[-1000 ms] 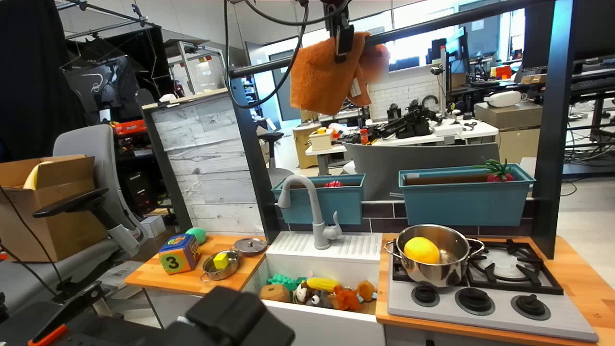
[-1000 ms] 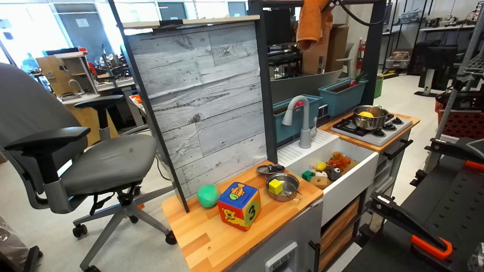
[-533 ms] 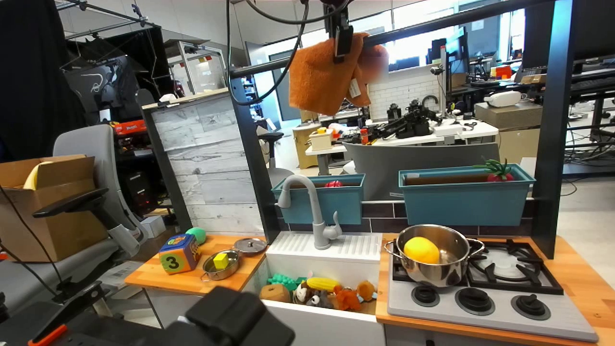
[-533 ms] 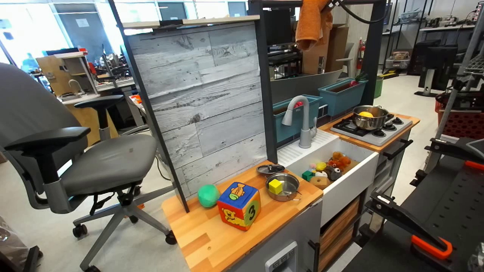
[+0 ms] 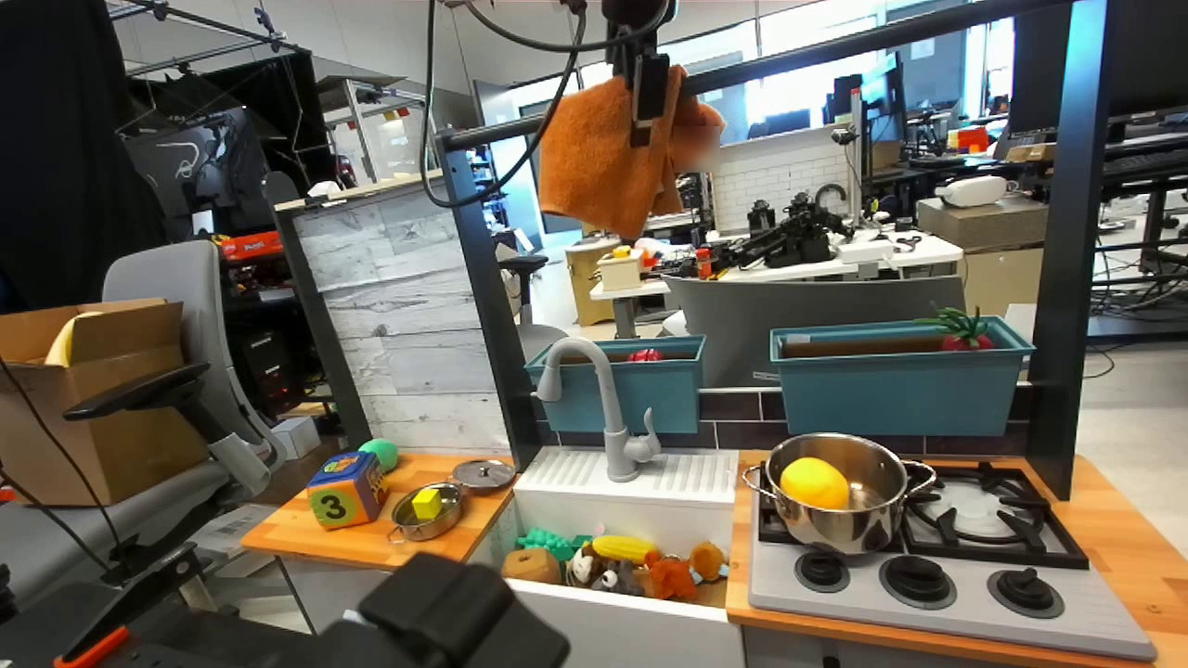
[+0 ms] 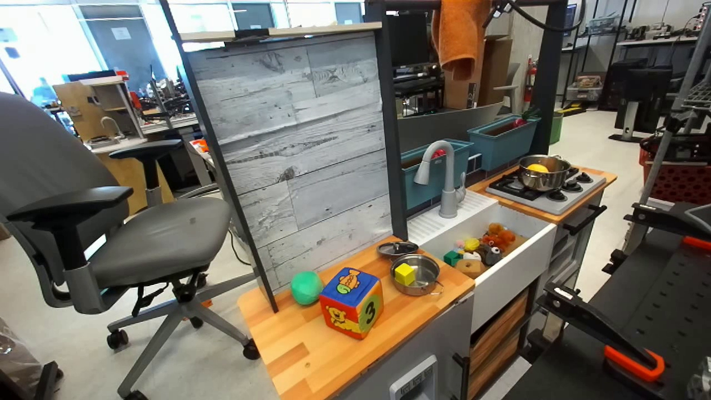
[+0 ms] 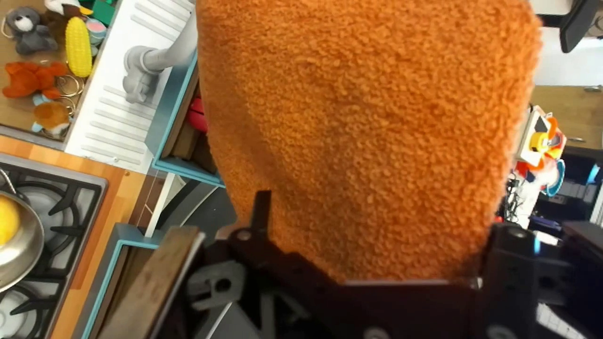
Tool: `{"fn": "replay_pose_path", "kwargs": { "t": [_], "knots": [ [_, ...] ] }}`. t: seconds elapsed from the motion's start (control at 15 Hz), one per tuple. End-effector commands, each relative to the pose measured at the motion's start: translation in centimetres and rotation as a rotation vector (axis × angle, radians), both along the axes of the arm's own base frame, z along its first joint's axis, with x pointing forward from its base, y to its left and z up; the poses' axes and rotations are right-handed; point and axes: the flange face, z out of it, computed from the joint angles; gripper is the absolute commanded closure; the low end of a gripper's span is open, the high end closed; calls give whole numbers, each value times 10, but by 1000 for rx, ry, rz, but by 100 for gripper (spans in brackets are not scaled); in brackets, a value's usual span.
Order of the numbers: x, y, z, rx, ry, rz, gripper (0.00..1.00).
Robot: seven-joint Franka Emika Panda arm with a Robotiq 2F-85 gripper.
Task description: Pick up the towel on the rack
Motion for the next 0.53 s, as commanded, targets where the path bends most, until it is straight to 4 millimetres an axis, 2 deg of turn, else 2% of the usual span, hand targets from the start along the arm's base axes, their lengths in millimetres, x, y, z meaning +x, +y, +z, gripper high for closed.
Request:
{"fn": "replay_pose_path", "kwargs": {
  "t": [0.0,0.2,0.27,0.33,0.47],
  "knots": [
    [-36,6,19,-2,-13,89,0],
    [-61,9,36,-27,-50,136,0],
    [-68,9,40,-44,-60,140,25],
    [-75,9,42,-47,-57,152,26],
    [-84,9,43,-57,-48,165,42]
  ]
}}
